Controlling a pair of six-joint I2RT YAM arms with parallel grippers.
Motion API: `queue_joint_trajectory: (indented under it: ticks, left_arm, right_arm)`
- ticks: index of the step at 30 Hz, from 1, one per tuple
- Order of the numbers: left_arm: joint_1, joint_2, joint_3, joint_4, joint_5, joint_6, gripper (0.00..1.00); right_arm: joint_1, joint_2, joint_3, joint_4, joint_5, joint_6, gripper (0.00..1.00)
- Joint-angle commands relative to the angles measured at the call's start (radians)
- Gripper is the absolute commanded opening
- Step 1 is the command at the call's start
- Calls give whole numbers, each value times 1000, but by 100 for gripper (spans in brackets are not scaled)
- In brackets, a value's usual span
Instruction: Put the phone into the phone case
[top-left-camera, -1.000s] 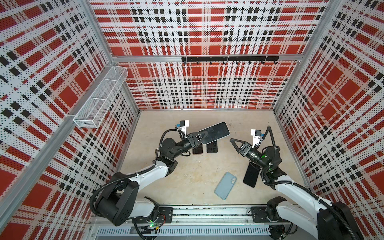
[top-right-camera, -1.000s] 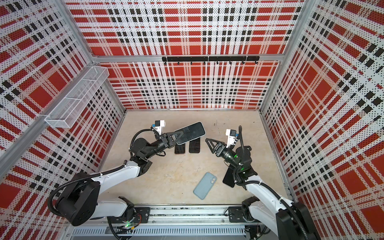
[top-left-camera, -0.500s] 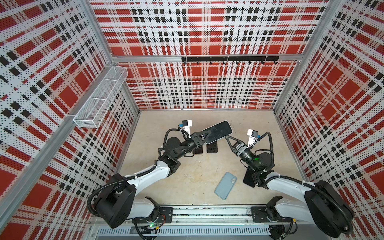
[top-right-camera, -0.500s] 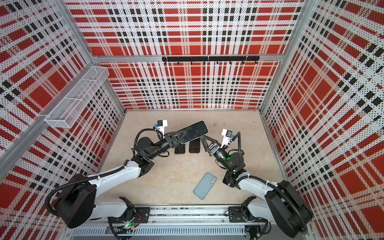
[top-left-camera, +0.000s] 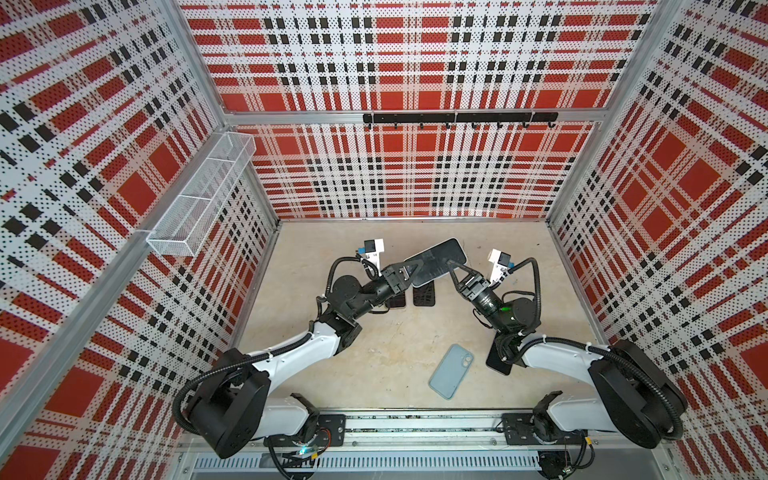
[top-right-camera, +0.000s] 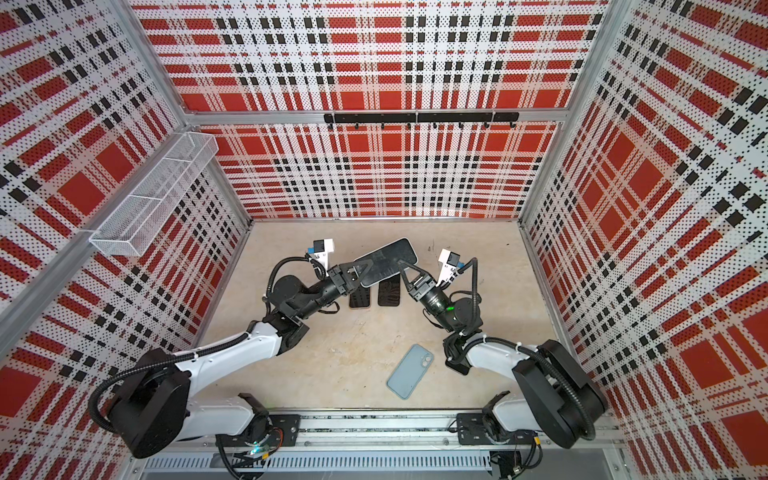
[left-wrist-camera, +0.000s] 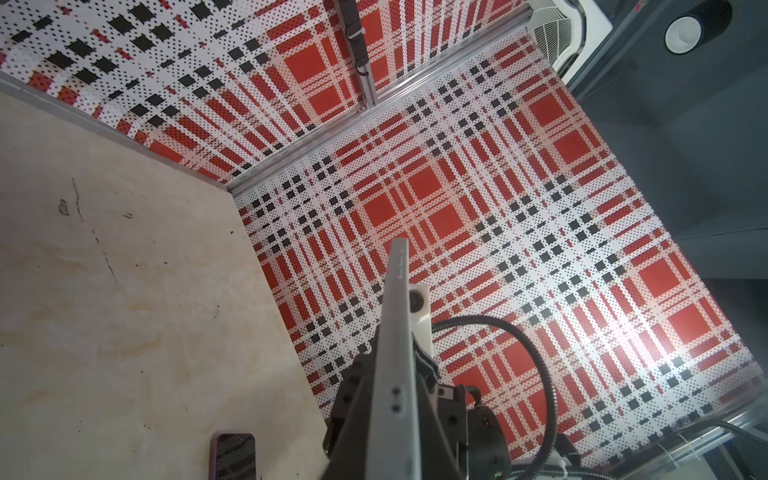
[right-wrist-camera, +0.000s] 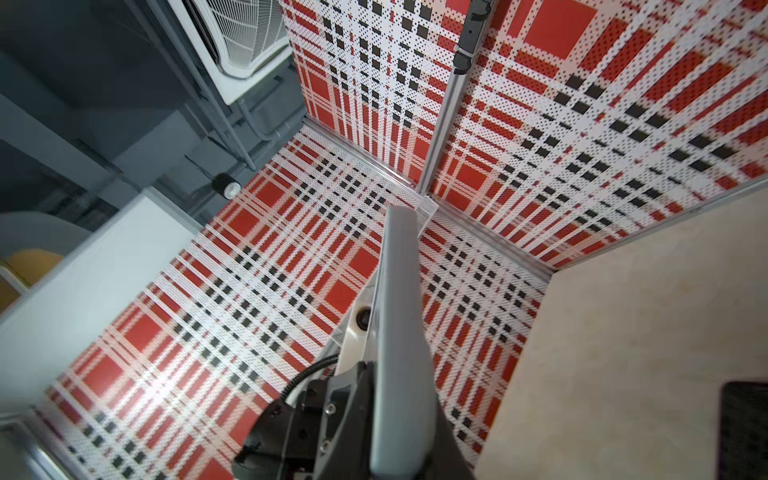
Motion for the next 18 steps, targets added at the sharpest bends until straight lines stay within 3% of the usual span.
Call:
queue_joint_trajectory:
  ticks: [1,4,8,10,13,18]
  left_arm:
    - [-8,-32,37,-11,20,34,6]
    - [-4,-60,52,-65,49,76,21]
    - [25,-154,68,-234,94,177,58]
    - [44,-220,88,-382,120,257,69]
    - [65,-300,172,-713,193,452,78]
    - [100,-318,292,-1094,385,649,78]
  right_arm:
    - [6,25,39,71,-18,-56,4]
    - [4,22,40,44,-22,-67,0]
    - [-11,-32,63,-96,-75,-121,0]
    - [-22,-82,96,-240,-131,-165,0]
    - [-37,-158,195,-556,-272,-285,0]
    - [-47,-181,356,-934,-539,-460,0]
